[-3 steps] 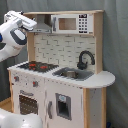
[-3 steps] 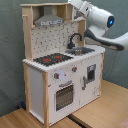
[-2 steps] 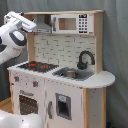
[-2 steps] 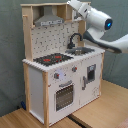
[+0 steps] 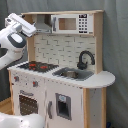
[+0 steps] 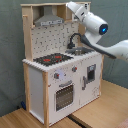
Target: Play with the kitchen
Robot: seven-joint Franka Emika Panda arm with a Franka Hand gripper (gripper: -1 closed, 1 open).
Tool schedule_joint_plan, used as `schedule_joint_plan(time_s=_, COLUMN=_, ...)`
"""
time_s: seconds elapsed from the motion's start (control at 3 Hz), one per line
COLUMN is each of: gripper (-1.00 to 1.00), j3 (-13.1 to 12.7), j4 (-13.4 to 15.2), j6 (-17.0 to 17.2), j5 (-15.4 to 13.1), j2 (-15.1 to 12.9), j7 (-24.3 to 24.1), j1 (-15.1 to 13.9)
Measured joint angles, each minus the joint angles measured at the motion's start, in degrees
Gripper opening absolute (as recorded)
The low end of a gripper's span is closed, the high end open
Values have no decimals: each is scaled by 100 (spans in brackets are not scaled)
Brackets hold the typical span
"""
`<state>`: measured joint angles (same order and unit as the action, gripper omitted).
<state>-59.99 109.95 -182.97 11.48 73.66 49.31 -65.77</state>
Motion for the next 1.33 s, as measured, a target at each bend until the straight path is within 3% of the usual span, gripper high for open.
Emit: schedule_joint_plan(time_s=1.33, gripper=100, j3=367, j4=-15, j6=1182, j5=1, j2=1309, j7=-2112, j1=-539)
